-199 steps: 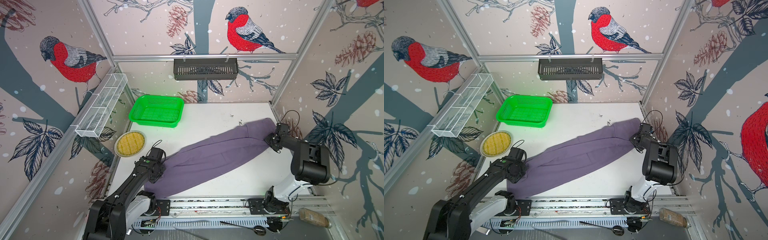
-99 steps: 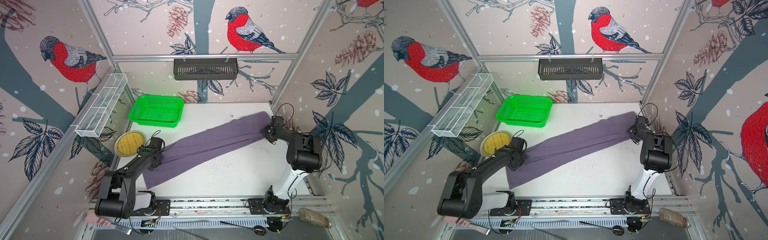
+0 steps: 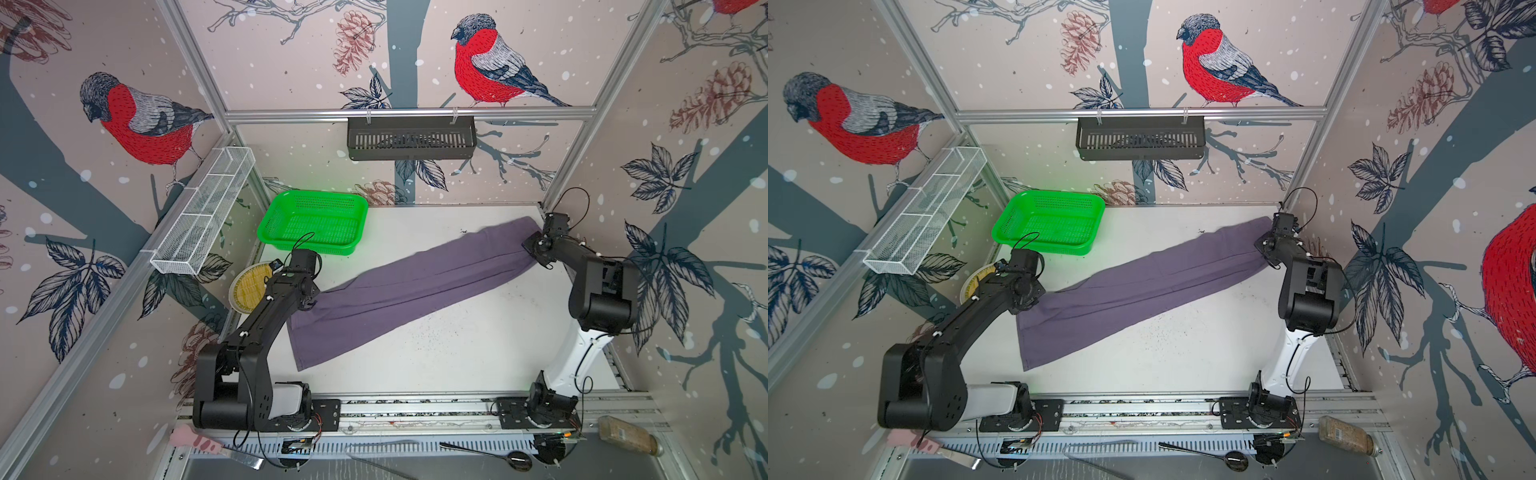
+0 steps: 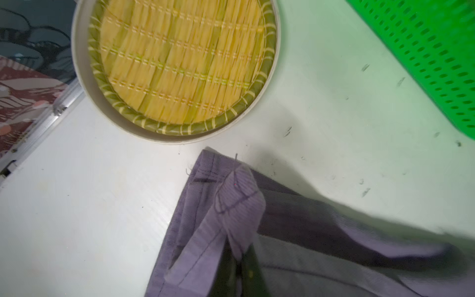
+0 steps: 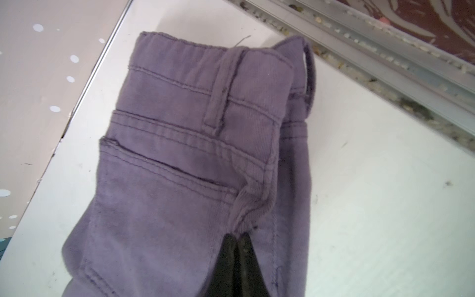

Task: Fold and stack the trousers
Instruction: Move the trousers to the center of the table.

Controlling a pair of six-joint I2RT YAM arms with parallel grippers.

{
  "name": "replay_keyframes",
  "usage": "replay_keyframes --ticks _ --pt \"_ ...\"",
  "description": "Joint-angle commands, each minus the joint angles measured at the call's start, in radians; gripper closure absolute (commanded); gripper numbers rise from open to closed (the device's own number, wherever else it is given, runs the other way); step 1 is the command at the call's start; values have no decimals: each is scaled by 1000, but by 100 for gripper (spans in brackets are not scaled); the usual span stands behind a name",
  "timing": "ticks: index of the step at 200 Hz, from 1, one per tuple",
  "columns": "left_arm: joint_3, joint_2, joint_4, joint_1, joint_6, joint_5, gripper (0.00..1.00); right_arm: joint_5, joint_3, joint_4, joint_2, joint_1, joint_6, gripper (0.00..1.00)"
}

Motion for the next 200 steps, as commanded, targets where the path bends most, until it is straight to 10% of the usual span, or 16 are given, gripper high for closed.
replay_keyframes --ticks 1,67,200 --pt "6 -64 -116 5 -1 -61 100 -22 26 -29 -26 -18 -14 96" --pt "-6 -202 -143 122 50 -108 100 -120 87 -53 -60 -35 -41 96" --pt "296 4 -53 136 405 -185 100 -178 207 -73 -16 -65 -50 96"
